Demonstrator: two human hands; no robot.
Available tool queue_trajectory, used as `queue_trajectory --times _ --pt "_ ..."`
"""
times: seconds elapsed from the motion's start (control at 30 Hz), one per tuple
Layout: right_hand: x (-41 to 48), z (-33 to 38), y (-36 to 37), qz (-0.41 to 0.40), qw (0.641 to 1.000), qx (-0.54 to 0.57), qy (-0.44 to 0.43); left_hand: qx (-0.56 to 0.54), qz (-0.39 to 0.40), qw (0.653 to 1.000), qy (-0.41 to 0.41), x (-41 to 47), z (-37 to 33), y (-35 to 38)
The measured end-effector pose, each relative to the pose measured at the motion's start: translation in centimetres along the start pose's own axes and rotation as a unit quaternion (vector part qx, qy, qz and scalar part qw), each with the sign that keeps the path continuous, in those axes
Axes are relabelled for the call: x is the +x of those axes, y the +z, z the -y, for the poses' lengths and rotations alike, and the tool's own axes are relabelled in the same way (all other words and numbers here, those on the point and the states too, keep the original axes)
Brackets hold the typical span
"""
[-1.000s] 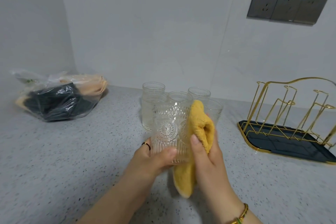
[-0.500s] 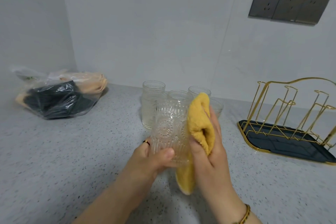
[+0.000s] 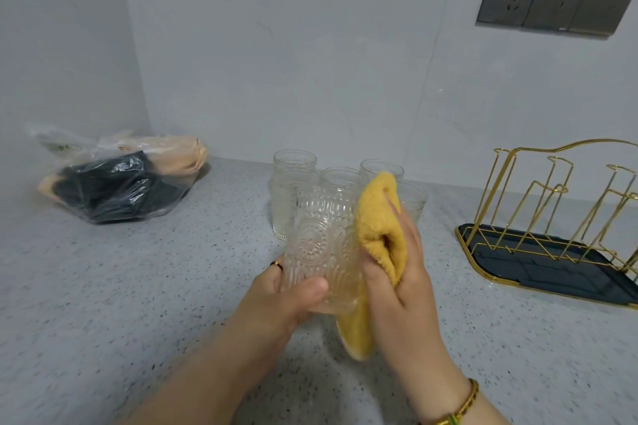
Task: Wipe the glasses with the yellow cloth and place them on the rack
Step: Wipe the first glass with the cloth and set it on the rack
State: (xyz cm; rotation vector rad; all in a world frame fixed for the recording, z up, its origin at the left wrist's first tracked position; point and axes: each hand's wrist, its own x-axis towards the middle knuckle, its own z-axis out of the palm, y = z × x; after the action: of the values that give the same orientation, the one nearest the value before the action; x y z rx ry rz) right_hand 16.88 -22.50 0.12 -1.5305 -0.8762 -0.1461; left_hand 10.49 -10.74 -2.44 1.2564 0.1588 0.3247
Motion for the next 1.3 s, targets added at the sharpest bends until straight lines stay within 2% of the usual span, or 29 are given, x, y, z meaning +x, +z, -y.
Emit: queue_trajectory --times 0.17,0.3,0.4,0.53,0.67,0.77,0.83,0.87,0.93,1.03,1.17,1.3 --pt "-0.8 -1.2 1.2 0.084 0.992 0.013 0.097 -0.095 -0.035 0.995 0.021 0.6 -0.3 -0.7" --pt "-1.9 -0.5 2.8 0.135 0.988 -0.055 0.047 -0.018 -0.064 0.998 0.022 0.9 -0.5 -1.0" --pt "-1.1 0.2 1.8 0.088 0.994 -0.048 0.047 -0.034 -0.031 0.999 0.018 0.5 -0.3 -0.7" --pt "-0.2 -0.2 0.3 -0.011 0.997 0.038 0.059 -0.043 -0.002 0.999 0.020 0.4 0.2 0.3" --pt "-0.6 -0.4 0.9 0.034 0.981 0.116 0.149 -0.080 -0.011 0.996 0.032 0.5 -0.3 -0.3" --pt "-1.0 -0.3 1.2 0.037 0.978 0.125 0.160 0.042 -0.059 0.996 0.059 0.4 -0.6 -0.2" --pt "-0.9 -0.2 1.1 0.022 0.980 0.124 0.157 0.133 -0.125 0.979 0.087 0.1 -1.1 0.3" --pt "-0.8 -0.3 1.1 0.014 0.981 0.119 0.150 0.148 -0.134 0.974 0.103 0.1 -1.2 0.6" --pt "-0.8 -0.3 1.2 0.003 0.986 0.097 0.135 0.142 -0.137 0.972 0.124 0.2 -1.4 0.6" --pt "-1.1 -0.6 1.7 -0.001 0.993 0.046 0.112 0.127 -0.185 0.969 0.108 0.4 -1.2 0.1" --pt "-1.5 -1.3 2.1 0.027 0.995 -0.004 0.097 0.190 -0.149 0.968 0.074 0.5 -0.6 0.5" --pt "-2.2 -1.3 2.8 0.033 0.995 -0.020 0.087 0.202 -0.155 0.965 0.066 0.5 -0.6 0.5"
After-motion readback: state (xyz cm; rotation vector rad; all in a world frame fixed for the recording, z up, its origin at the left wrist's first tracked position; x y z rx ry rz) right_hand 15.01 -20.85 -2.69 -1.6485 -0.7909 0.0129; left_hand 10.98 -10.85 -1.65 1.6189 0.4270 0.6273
